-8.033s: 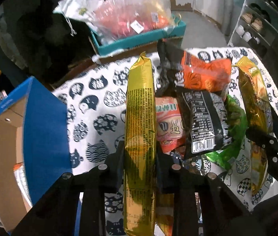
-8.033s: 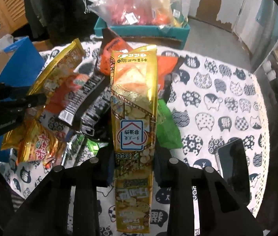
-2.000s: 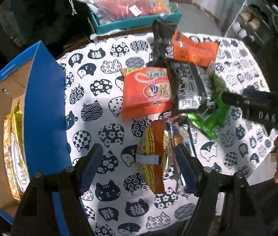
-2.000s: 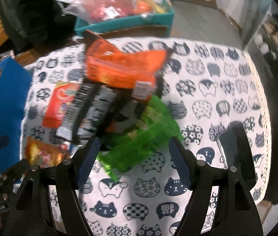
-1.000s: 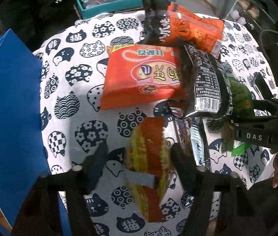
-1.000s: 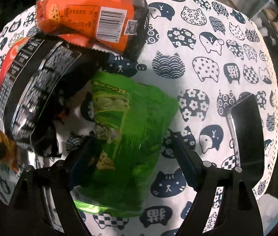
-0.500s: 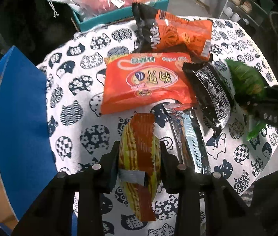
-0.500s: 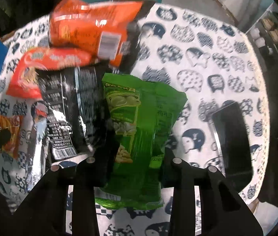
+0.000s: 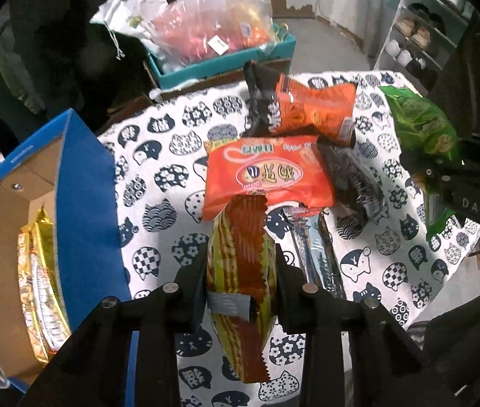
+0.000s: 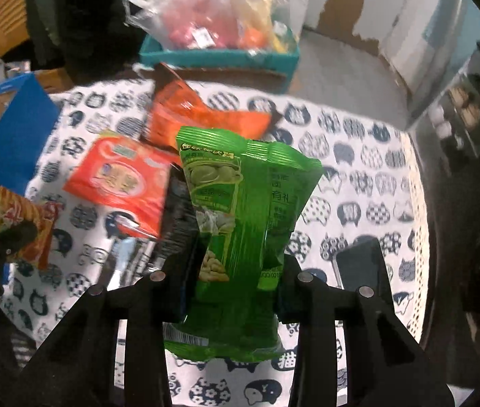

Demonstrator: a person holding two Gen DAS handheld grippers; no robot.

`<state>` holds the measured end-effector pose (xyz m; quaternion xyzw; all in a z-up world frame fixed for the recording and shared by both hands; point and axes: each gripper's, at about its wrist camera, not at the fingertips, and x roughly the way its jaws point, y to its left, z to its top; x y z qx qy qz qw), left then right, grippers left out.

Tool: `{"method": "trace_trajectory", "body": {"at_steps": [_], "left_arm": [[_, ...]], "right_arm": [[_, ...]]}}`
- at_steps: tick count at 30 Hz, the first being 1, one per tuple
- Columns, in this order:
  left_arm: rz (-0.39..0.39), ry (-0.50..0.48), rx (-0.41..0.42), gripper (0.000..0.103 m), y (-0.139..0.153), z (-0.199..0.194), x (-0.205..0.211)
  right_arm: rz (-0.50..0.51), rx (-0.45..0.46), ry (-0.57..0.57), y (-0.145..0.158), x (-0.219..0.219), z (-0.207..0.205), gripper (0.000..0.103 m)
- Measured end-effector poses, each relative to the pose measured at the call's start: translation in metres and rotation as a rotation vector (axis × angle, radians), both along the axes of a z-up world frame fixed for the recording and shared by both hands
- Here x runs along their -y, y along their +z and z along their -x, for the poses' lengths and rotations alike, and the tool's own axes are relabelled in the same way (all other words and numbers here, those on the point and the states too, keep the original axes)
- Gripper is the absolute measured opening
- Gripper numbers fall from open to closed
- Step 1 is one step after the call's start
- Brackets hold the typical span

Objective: Organize snacks
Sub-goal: 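Carry the striped bag to the box with the left tool while the right carries the green bag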

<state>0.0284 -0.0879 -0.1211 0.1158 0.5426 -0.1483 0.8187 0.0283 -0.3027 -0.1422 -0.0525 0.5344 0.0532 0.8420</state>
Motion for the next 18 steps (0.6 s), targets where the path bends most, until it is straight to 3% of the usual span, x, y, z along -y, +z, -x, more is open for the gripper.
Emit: {"method": "trace_trajectory", "body": {"at_steps": [18], "left_arm": [[0.007, 0.041, 0.110, 0.032, 0.047, 0.016, -0.032]], "right_arm": [[-0.071, 0.103, 0.128, 0.049, -0.052, 0.000, 0.035]]}}
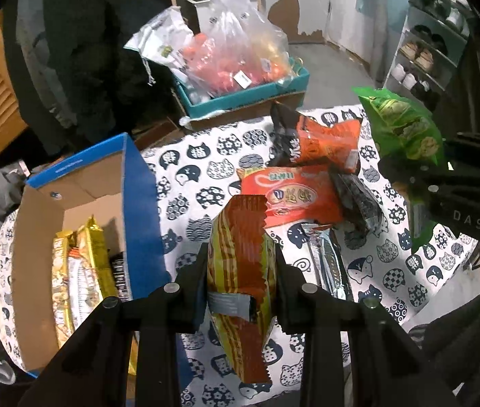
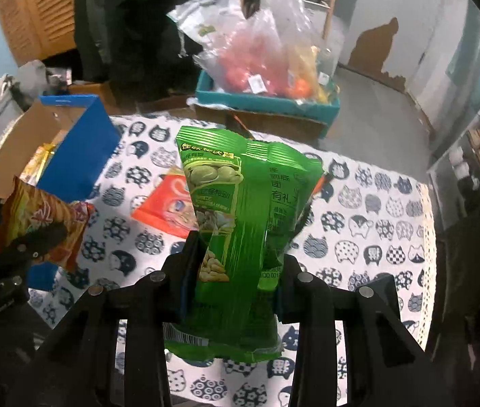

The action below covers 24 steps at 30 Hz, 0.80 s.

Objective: Organize snacks
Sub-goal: 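Carry the striped bag to the box with the left tool while the right carries the green bag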

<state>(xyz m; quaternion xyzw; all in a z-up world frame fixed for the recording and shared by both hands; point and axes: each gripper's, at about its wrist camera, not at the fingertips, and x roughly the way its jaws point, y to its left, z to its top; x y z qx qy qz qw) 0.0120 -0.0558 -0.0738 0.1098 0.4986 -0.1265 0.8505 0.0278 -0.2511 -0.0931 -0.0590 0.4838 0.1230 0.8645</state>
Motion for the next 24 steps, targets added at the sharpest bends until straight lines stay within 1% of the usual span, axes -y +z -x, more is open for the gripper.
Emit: {"method": "trace_trajectory", "body": {"at_steps": [4, 14, 24], "left_arm": [[0.015, 0.021, 0.011, 0.032, 0.010, 0.002, -0.013], [0.020, 0.070, 0.076, 0.032, 0.031, 0.007, -0.046], [0.036, 0.151, 0.090, 0.032, 0.034, 0.007, -0.093]], "right_arm": [[-0.012, 0.014, 0.024, 0.008, -0.013, 0.001, 0.035], [-0.046, 0.020, 0.093, 0.021, -0.050, 0.001, 0.035], [-0.053, 0.037, 0.172, 0.035, -0.100, -0.001, 0.035]]}}
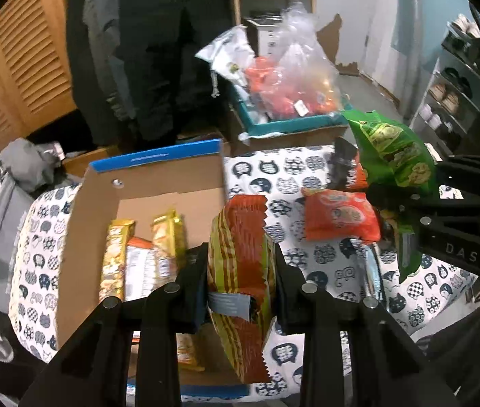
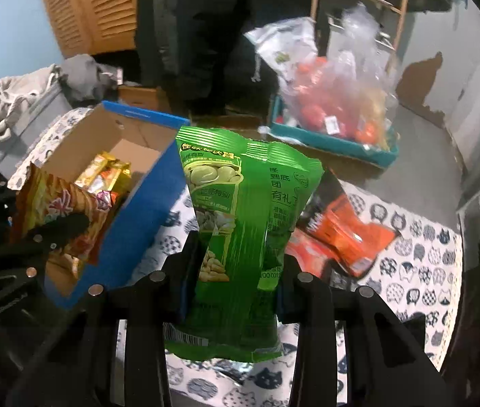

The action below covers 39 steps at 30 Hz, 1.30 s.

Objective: Organize snacks
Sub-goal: 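Carry the striped bag to the box with the left tool while the right carries the green bag, then release the striped bag into the box with the left tool while the right holds the green bag above it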

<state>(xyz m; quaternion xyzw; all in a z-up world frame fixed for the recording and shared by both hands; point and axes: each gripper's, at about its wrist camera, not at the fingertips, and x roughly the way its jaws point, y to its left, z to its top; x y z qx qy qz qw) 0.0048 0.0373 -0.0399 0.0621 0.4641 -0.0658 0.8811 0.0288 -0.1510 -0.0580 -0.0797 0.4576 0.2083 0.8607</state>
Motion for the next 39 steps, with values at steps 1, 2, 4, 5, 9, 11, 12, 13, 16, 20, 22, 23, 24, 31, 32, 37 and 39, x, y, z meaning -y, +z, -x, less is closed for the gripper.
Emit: {"method": "trace_trajectory", "body": {"at_steps": [1, 2, 4, 5, 9, 11, 12, 13, 16, 20, 22, 23, 24, 31, 32, 37, 39], "left_arm": [[0.000, 0.010, 0.003, 0.032, 0.000, 0.001, -0.005], [0.000, 0.017, 0.006, 0.032, 0.000, 0.001, -0.009], [0.000, 0.036, 0.010, 0.032, 0.000, 0.002, -0.020], [0.001, 0.047, 0.013, 0.032, 0.000, 0.002, -0.026], [0.003, 0.084, 0.014, 0.032, -0.003, 0.003, -0.047], [0.002, 0.109, 0.011, 0.032, -0.006, 0.003, -0.060], [-0.003, 0.124, 0.004, 0.032, -0.009, 0.001, -0.067], [-0.005, 0.133, 0.000, 0.032, -0.012, 0.001, -0.072], [-0.002, 0.171, -0.016, 0.032, -0.019, -0.001, -0.090], [-0.001, 0.207, -0.032, 0.032, -0.027, -0.003, -0.108], [-0.003, 0.222, -0.040, 0.032, -0.031, -0.004, -0.116], [-0.004, 0.229, -0.043, 0.032, -0.032, -0.003, -0.119], [-0.003, 0.236, -0.049, 0.032, -0.034, -0.004, -0.123], [0.026, 0.285, -0.101, 0.033, -0.048, -0.006, -0.143], [0.027, 0.290, -0.104, 0.033, -0.049, -0.007, -0.145], [0.019, 0.314, -0.103, 0.053, -0.045, -0.004, -0.150], [0.012, 0.316, -0.090, 0.057, -0.042, -0.003, -0.150]], "right_arm": [[0.002, 0.001, 0.009, 0.001, -0.006, 0.000, 0.035], [0.000, 0.001, 0.015, 0.001, -0.010, -0.001, 0.035], [0.001, -0.001, 0.032, 0.002, -0.021, 0.000, 0.035], [0.001, -0.002, 0.040, 0.002, -0.026, 0.000, 0.035], [0.002, -0.012, 0.063, 0.000, -0.044, -0.001, 0.035], [0.003, -0.016, 0.074, 0.000, -0.053, -0.002, 0.035], [0.003, -0.018, 0.079, 0.000, -0.058, -0.003, 0.035], [0.003, -0.019, 0.086, 0.000, -0.064, -0.003, 0.035], [0.006, -0.021, 0.103, 0.001, -0.077, -0.005, 0.035], [0.011, -0.031, 0.125, 0.001, -0.097, -0.006, 0.035], [0.013, -0.038, 0.141, -0.001, -0.108, -0.006, 0.035], [0.014, -0.040, 0.146, -0.002, -0.112, -0.006, 0.035], [0.015, -0.043, 0.153, -0.003, -0.117, -0.006, 0.035], [0.012, -0.068, 0.197, -0.010, -0.144, -0.006, 0.035], [0.011, -0.072, 0.201, -0.010, -0.146, -0.006, 0.035], [0.010, -0.090, 0.216, -0.015, -0.157, -0.009, 0.035], [0.006, -0.097, 0.220, -0.016, -0.161, -0.012, 0.035]]}}
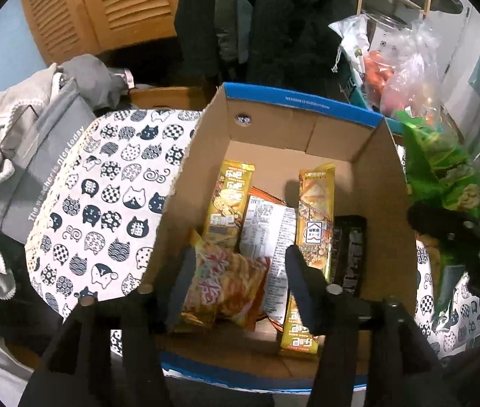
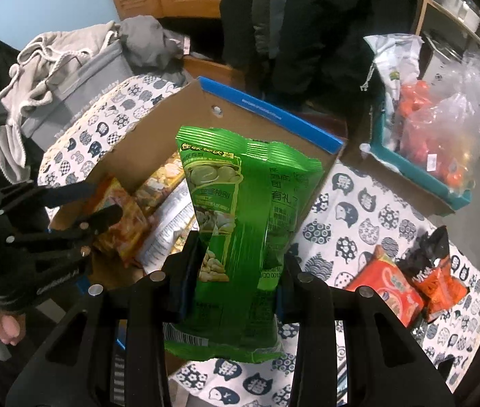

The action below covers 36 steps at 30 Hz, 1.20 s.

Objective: Organize snacks
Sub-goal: 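Release the striped bag into the box with the left tool while the right holds the green bag above it, then release the green bag into the box with the right tool, then move both tools back to the snack pile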

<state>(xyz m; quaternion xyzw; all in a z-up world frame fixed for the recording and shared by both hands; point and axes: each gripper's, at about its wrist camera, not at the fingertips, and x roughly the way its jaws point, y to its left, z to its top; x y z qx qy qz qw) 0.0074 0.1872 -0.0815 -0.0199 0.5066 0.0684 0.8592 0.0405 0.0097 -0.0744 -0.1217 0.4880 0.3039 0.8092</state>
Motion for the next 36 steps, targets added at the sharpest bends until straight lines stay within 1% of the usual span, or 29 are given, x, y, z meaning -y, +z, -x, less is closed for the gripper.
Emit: {"method": "trace_trajectory", "body": {"at_steps": [3, 11, 16, 19, 21, 23, 25, 27, 30, 34, 36], "left_arm": [[-0.013, 0.001, 0.001, 0.058, 0.003, 0.001, -0.001], [-0.007, 0.006, 0.012, 0.059, 0.009, 0.002, -0.003], [-0.009, 0.008, 0.013, 0.058, 0.010, 0.002, -0.003], [-0.002, 0.013, 0.019, 0.059, 0.011, 0.003, -0.002], [0.001, 0.013, 0.020, 0.059, 0.011, 0.002, 0.000], [0.005, 0.008, 0.022, 0.059, 0.012, 0.001, 0.002], [0.017, -0.001, 0.018, 0.059, 0.011, 0.000, 0.007], [0.035, -0.015, 0.018, 0.058, 0.012, -0.001, 0.013], [0.052, -0.030, 0.021, 0.059, 0.015, -0.003, 0.022], [0.051, -0.053, 0.039, 0.059, 0.022, -0.004, 0.036], [0.048, -0.066, 0.047, 0.062, 0.025, -0.005, 0.044]], "right_arm": [[-0.018, -0.026, 0.009, -0.004, -0.006, -0.005, 0.035], [-0.032, -0.060, 0.035, -0.010, -0.021, -0.013, 0.035], [-0.065, -0.089, 0.038, -0.015, -0.024, -0.019, 0.037], [-0.072, -0.093, 0.022, -0.014, -0.022, -0.022, 0.045], [-0.081, -0.093, 0.011, -0.012, -0.019, -0.023, 0.056], [-0.096, -0.089, -0.002, -0.007, -0.015, -0.023, 0.061], [-0.103, -0.086, -0.014, -0.003, -0.009, -0.022, 0.062], [-0.102, -0.083, -0.031, 0.000, -0.003, -0.022, 0.066], [-0.093, -0.069, -0.055, 0.003, 0.009, -0.021, 0.067], [-0.077, -0.047, -0.083, 0.007, 0.029, -0.020, 0.068], [-0.067, -0.039, -0.098, 0.008, 0.041, -0.019, 0.069]]}}
